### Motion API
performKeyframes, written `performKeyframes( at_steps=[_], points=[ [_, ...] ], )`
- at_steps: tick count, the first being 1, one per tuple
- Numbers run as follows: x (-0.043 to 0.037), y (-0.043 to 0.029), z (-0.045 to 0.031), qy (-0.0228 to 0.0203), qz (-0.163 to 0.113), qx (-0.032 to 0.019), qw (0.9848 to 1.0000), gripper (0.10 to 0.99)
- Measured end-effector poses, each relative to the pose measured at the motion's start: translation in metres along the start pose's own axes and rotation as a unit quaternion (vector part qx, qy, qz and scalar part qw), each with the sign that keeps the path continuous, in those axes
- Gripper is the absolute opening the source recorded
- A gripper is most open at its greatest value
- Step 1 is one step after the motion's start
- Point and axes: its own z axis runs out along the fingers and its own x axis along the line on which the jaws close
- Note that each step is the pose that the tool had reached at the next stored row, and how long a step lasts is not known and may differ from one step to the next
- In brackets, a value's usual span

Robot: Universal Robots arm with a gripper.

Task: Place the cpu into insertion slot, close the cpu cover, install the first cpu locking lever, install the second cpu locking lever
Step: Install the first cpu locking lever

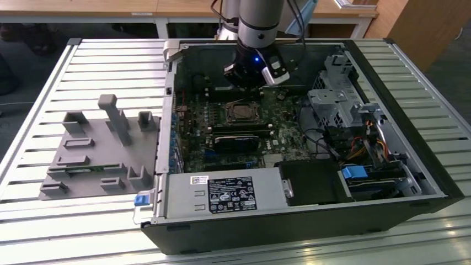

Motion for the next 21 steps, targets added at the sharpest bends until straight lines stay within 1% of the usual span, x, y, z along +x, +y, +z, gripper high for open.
performKeyframes(
  at_steps=[3, 11, 16, 21],
  points=[
    [-0.0004, -0.0003, 0.0018, 0.0001, 0.000, 0.0001, 1.0000, 0.106],
    [-0.0005, -0.0005, 0.0035, 0.0000, 0.000, 0.0015, 1.0000, 0.106],
    [-0.0005, -0.0007, 0.0047, -0.0001, 0.000, 0.0066, 1.0000, 0.106],
    [-0.0005, -0.0009, 0.0064, -0.0003, 0.000, 0.0138, 0.9999, 0.106]
  ],
)
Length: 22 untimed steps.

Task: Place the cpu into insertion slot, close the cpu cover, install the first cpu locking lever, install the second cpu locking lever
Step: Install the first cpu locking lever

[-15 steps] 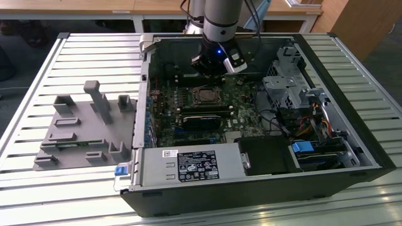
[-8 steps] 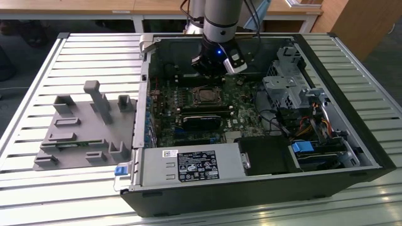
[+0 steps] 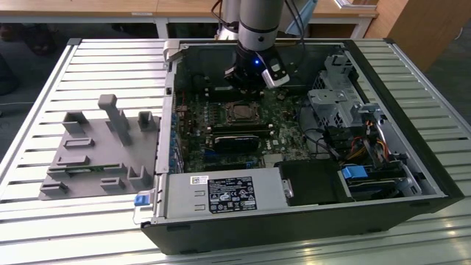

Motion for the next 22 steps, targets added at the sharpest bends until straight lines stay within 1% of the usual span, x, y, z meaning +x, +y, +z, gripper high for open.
performKeyframes(
  at_steps=[3, 10, 17, 22],
  points=[
    [0.0000, -0.0001, 0.0014, -0.0001, 0.000, 0.0033, 1.0000, 0.106],
    [0.0000, -0.0001, 0.0045, -0.0002, 0.000, 0.0086, 1.0000, 0.106],
    [-0.0001, 0.0000, 0.0067, -0.0003, 0.000, 0.0128, 0.9999, 0.106],
    [-0.0003, 0.0005, 0.0089, -0.0004, 0.000, 0.0136, 0.9999, 0.106]
  ],
)
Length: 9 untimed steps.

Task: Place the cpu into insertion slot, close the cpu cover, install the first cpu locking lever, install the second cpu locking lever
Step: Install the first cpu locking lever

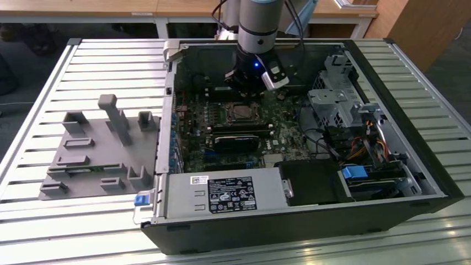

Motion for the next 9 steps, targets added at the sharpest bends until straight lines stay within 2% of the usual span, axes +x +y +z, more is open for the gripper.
performKeyframes(
  at_steps=[9],
  points=[
    [-0.0003, 0.0013, 0.0022, 0.0000, 0.000, 0.0004, 1.0000, 0.106]
  ],
)
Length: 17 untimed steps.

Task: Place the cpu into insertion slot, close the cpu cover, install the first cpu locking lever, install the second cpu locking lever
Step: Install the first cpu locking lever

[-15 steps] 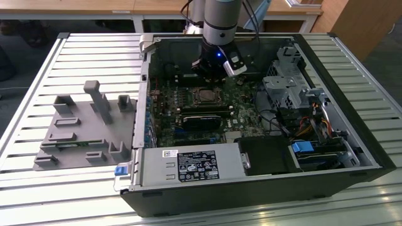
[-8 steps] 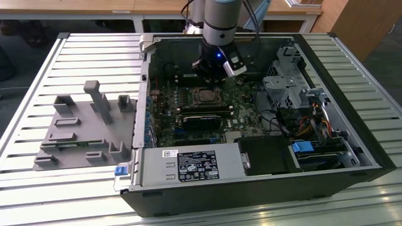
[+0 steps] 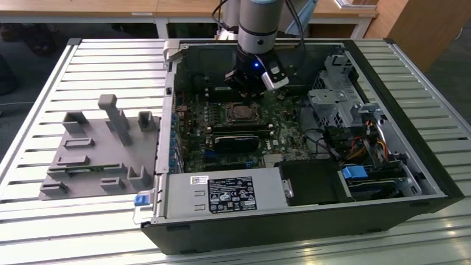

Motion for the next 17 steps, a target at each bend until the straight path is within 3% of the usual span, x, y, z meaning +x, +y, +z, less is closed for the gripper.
performKeyframes(
  at_steps=[4, 8, 17],
  points=[
    [-0.0002, 0.0006, -0.0027, -0.0006, 0.000, -0.0010, 1.0000, 0.106],
    [0.0000, 0.0009, -0.0107, 0.0000, 0.000, -0.0001, 1.0000, 0.106],
    [0.0000, 0.0000, -0.0111, 0.0000, 0.000, 0.0000, 1.0000, 0.106]
  ],
)
